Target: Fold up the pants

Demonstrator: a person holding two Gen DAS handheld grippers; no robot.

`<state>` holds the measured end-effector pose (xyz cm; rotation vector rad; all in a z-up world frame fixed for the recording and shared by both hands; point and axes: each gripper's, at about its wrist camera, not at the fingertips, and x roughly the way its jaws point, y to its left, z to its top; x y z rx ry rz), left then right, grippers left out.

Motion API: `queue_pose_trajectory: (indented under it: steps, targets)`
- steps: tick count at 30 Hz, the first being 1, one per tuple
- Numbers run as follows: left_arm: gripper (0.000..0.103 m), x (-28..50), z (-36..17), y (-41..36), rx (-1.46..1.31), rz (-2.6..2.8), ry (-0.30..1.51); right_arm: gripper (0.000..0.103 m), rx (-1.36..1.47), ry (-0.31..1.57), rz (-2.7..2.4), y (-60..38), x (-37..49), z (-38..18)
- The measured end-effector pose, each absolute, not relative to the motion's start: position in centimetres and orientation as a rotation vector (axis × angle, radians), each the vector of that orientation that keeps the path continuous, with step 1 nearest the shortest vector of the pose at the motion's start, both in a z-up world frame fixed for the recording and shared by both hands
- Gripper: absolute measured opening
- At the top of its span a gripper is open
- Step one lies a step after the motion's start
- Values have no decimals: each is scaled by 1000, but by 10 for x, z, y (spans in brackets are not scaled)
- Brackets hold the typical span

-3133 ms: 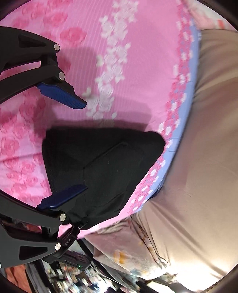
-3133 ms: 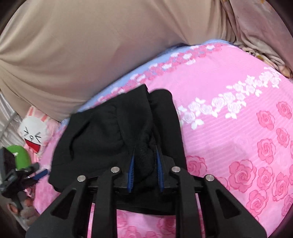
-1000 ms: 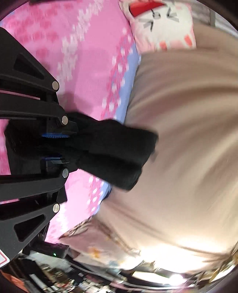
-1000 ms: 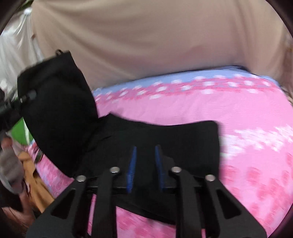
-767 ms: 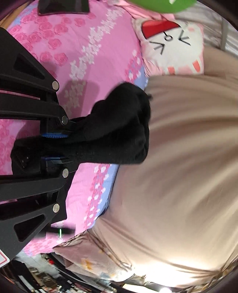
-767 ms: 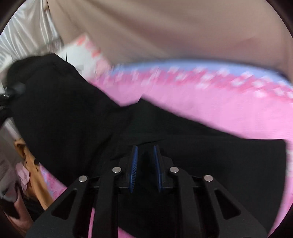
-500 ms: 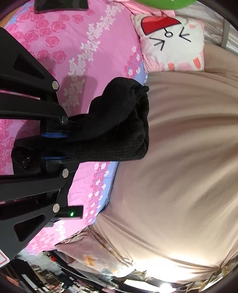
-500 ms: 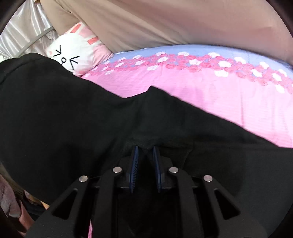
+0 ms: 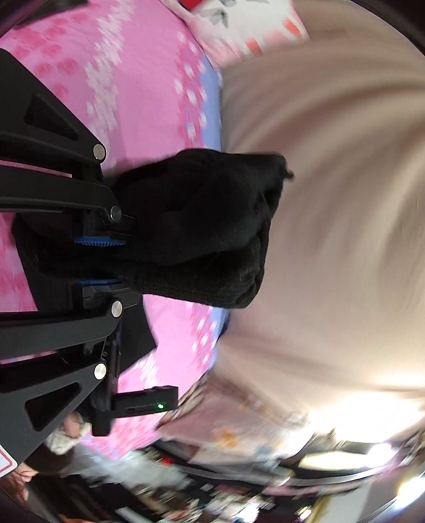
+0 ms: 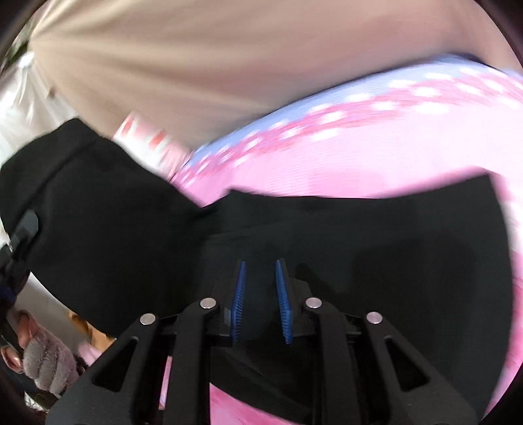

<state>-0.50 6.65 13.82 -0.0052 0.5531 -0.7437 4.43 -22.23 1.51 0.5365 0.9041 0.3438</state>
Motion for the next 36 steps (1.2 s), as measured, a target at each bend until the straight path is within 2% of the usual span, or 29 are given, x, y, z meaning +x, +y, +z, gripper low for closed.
queue_pose_trajectory:
  steps: [2, 3, 4, 5, 6, 9, 12, 15, 20, 21, 22, 24, 28, 30, 31, 35, 36]
  targets:
    - [12, -17, 138, 30, 44, -839, 570, 20, 585, 871, 277, -263, 22, 15]
    - [19, -23, 133, 8, 64, -892, 593, 23, 616, 859, 262, -278, 13, 14]
    - [26, -27, 126, -11, 82, -941, 623, 31, 647, 849, 250, -290, 5, 12]
    - [39, -31, 117, -29, 97, -991, 655, 36, 675, 839, 239, -303, -2, 10]
    - [42, -34, 102, -49, 103, -1037, 697, 44, 683, 835, 226, -311, -7, 7]
    - [43, -33, 77, -66, 58, -1070, 795, 44, 688, 833, 185, -327, -17, 4]
    - [52, -31, 79, -49, 35, -1015, 806, 46, 735, 804, 220, -342, -26, 9]
    - [65, -27, 97, -16, 14, -900, 739, 61, 794, 793, 323, -339, -20, 10]
    - [67, -13, 116, 35, -43, -733, 697, 72, 716, 889, 338, -304, 2, -15]
    - [67, -8, 117, 44, -53, -700, 693, 69, 696, 888, 327, -297, 5, -19]
    - [67, -6, 118, 50, -62, -681, 691, 44, 653, 885, 306, -290, 7, -18]
    - [67, -2, 120, 61, -86, -651, 690, 18, 633, 862, 351, -279, 9, -3]
    - [67, 0, 125, 71, -103, -620, 678, 16, 536, 690, 343, -282, -9, 62]
    - [72, 0, 123, 70, -108, -630, 682, 17, 479, 675, 285, -291, -17, 73]
    - [72, 0, 120, 70, -112, -635, 688, 17, 464, 691, 250, -296, -18, 69]
    - [72, 7, 94, 56, -115, -669, 754, 25, 506, 918, 129, -316, -5, -15]
    - [72, 11, 85, 50, -111, -666, 778, 25, 563, 886, 140, -321, -9, -18]
